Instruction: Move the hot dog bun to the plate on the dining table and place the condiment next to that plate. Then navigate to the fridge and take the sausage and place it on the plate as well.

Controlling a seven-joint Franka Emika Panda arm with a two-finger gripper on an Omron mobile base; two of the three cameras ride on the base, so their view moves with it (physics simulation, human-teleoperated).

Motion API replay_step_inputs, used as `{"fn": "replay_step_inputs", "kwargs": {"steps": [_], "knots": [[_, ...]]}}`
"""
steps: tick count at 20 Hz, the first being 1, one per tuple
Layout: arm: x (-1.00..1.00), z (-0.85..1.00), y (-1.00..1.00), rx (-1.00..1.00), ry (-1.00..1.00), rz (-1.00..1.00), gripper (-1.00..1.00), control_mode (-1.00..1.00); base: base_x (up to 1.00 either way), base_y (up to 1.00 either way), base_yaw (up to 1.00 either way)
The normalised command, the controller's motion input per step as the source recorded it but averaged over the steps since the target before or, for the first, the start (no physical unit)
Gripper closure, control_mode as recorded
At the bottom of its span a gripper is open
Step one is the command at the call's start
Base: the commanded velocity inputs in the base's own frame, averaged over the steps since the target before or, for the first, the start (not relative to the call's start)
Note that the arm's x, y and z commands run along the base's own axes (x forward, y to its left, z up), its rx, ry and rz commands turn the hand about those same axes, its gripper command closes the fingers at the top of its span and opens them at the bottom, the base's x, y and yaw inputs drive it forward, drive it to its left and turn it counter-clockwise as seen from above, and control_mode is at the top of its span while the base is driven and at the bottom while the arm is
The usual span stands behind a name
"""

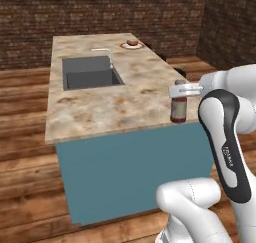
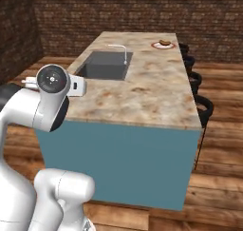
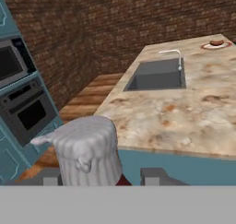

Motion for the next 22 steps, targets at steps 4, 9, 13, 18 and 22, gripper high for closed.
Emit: {"fn": "replay_step_inputs", "kwargs": {"steps": [4,9,13,18,22], "knots": [[0.0,0.0,0.0,0.0,0.0,0.0,1.0,1.0,0.4,-1.0,-0.04],[0.0,0.0,0.0,0.0,0.0,0.0,1.0,1.0,0.46,-1.0,0.01],[0.0,0.0,0.0,0.0,0.0,0.0,1.0,1.0,0.53,-1.0,0.05],[0.0,0.0,0.0,0.0,0.0,0.0,1.0,1.0,0.55,-1.0,0.14],[0.0,0.0,0.0,0.0,0.0,0.0,1.0,1.0,0.52,-1.0,0.24]]}}
